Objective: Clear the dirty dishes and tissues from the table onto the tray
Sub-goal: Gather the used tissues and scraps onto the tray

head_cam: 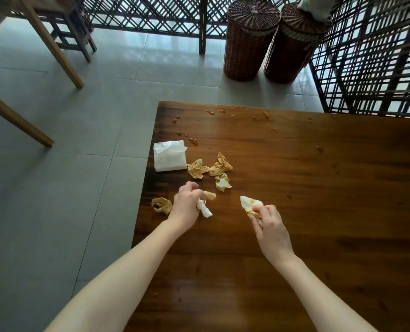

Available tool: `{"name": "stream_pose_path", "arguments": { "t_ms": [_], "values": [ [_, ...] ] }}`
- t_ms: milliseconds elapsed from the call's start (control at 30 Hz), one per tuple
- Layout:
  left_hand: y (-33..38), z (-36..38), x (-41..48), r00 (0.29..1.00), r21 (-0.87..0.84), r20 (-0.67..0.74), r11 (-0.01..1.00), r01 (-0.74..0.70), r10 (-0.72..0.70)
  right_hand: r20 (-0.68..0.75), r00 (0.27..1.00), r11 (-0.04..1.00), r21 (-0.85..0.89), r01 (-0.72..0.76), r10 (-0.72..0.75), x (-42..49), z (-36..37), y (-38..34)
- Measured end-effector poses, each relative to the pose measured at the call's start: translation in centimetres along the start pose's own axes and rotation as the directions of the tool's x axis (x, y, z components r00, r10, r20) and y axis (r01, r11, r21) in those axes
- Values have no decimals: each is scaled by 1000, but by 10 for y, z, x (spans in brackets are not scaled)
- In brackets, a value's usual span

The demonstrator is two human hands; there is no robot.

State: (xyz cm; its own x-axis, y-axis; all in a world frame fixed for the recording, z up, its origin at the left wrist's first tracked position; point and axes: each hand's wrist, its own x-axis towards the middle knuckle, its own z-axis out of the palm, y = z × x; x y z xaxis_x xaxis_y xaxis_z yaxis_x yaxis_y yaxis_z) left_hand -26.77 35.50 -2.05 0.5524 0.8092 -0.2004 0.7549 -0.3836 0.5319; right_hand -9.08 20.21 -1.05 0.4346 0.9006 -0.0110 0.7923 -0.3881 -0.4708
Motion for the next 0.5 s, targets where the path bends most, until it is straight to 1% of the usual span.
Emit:
{"name": "stream_pose_path", "arguments": {
  "t_ms": [100,167,233,367,500],
  "values": [
    [-18,9,3,992,115,83,990,83,-93,10,1000,1000,-19,-21,21,-2,-1,11],
    [-26,15,0,983,140,148,987,84,-104,21,999,999,-28,-30,31,-4,1,16],
    [-28,19,-3,982,165,175,985,43,-72,36,998,999,-34,-42,43,-5,3,19],
    [-22,29,-1,993,154,119,988,-4,-15,49,999,998,-61,-17,20,-7,6,20],
    [-14,33,6,988,132,139,987,-93,74,59,998,997,-76,0,4,-5,4,21]
  ]
}}
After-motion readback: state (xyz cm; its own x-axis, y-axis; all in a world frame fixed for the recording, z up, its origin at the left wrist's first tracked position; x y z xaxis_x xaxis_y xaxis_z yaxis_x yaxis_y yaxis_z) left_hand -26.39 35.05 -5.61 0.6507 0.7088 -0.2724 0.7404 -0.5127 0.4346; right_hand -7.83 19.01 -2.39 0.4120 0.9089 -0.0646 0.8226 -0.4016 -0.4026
